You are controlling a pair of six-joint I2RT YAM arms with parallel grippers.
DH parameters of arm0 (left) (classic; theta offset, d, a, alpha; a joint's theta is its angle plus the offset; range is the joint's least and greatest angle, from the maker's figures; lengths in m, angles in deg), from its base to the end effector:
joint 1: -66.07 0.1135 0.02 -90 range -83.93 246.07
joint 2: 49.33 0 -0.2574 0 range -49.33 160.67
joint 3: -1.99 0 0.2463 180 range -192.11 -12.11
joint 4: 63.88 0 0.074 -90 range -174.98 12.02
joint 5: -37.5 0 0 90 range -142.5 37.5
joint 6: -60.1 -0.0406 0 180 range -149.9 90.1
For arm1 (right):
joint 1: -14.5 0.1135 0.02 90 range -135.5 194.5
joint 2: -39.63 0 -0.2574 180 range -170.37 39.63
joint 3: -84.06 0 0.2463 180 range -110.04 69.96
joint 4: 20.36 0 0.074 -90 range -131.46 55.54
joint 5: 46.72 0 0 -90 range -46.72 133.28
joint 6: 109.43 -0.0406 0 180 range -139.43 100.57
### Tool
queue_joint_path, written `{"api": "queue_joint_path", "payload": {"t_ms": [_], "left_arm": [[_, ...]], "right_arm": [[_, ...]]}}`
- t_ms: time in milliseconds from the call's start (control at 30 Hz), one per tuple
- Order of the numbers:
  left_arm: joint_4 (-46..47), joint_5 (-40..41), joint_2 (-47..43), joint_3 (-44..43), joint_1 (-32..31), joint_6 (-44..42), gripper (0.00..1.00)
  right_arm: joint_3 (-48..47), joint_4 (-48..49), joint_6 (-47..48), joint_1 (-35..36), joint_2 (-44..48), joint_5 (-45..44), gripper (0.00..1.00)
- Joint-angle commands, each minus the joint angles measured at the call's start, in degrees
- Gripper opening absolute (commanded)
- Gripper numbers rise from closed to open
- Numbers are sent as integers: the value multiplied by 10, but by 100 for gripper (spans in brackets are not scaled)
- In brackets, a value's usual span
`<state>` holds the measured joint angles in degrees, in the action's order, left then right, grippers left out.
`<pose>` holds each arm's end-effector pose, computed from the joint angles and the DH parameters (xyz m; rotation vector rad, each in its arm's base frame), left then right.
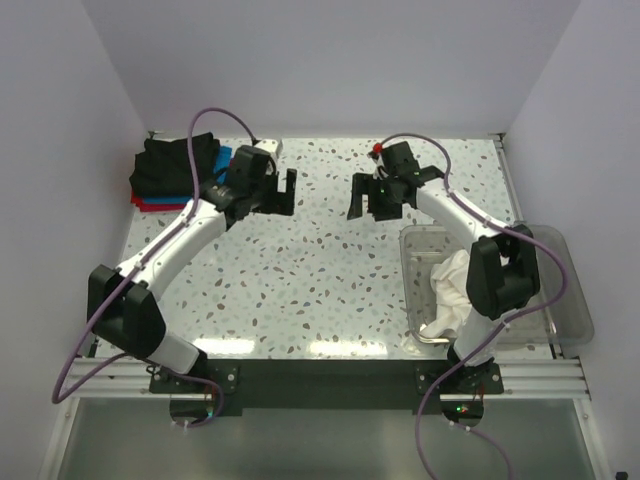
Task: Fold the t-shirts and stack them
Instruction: Neatly place the folded tshirt to the corner
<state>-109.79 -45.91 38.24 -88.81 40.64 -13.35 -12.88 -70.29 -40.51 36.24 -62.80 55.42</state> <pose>0.3082 -0.1414 0.3070 0.1213 2.3185 -0.2395 0.3545 0.1506 0.2477 -0.1011 2.6003 0.5530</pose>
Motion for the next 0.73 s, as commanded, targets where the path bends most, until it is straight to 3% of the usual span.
{"api": "queue_joint_path", "payload": {"t_ms": [0, 233, 700], "left_arm": [[77, -5, -51, 33, -13, 64, 100], [98, 12, -91, 72, -14, 64, 100], [99, 50, -105, 77, -13, 50, 100]], "right_arm": [[19, 40, 12, -1, 45, 15, 83], [50, 87, -2, 0, 59, 40, 84], [51, 81, 4, 0, 74, 23, 84]]}}
